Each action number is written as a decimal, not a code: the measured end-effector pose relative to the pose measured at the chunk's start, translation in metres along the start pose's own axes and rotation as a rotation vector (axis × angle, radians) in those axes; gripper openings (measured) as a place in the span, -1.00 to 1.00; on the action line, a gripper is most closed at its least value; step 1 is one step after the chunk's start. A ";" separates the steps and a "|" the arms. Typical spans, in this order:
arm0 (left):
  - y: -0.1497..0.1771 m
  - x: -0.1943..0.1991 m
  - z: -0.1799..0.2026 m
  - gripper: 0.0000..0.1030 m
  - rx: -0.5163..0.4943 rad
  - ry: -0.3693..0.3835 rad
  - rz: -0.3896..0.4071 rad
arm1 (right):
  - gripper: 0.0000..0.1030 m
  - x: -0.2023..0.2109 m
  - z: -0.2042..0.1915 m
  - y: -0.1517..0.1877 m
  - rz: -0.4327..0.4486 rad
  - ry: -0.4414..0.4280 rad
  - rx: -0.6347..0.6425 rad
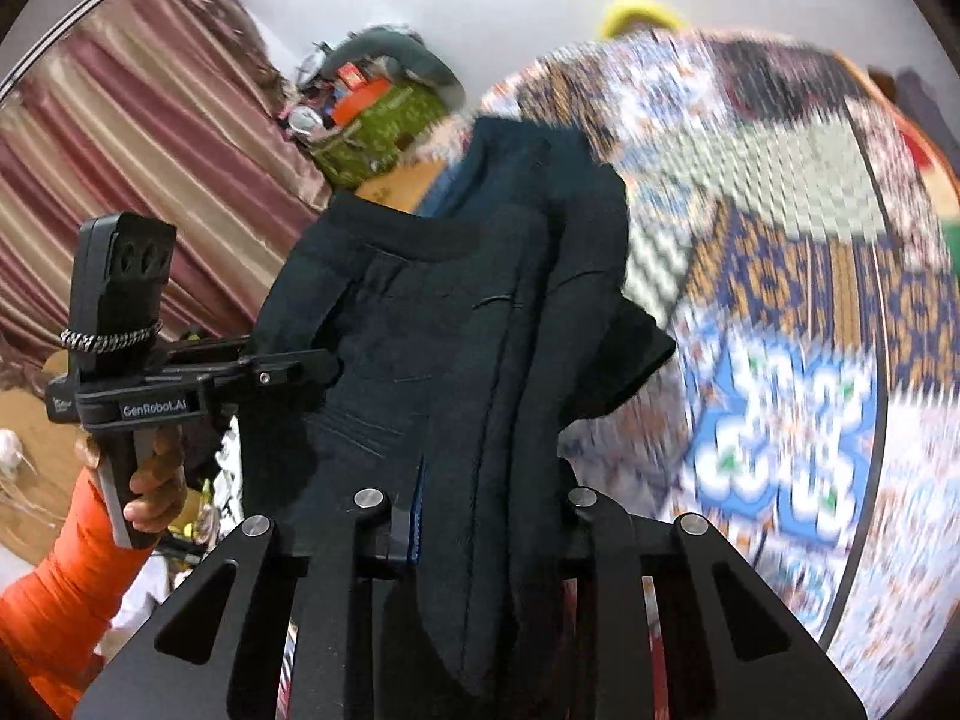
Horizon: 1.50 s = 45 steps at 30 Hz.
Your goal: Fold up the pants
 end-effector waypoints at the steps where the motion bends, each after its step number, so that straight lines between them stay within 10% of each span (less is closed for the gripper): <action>1: -0.004 0.007 -0.004 -0.48 -0.001 -0.007 0.019 | -0.58 0.000 -0.003 -0.006 0.010 -0.001 0.015; 15: -0.104 0.042 -0.104 -0.48 0.072 -0.127 0.261 | -0.59 -0.072 -0.029 -0.134 0.118 0.004 0.175; 35: -0.149 -0.151 -0.243 -0.47 0.228 -0.206 0.129 | -0.58 -0.234 0.069 -0.161 0.004 0.086 0.040; 45: -0.127 -0.184 -0.260 -0.02 0.295 -0.279 0.055 | -0.33 -0.225 0.090 -0.135 -0.085 0.253 0.048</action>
Point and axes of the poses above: each gripper's, at about its wrist camera, not at the fingertips, and x roughly against the way its jaws point, z to its right, y to its underside, the point moved 10 cm from there along -x, roughly the way its jaws point, and after that the axes turned 9 degrees about -y, right-handed, at the moved point
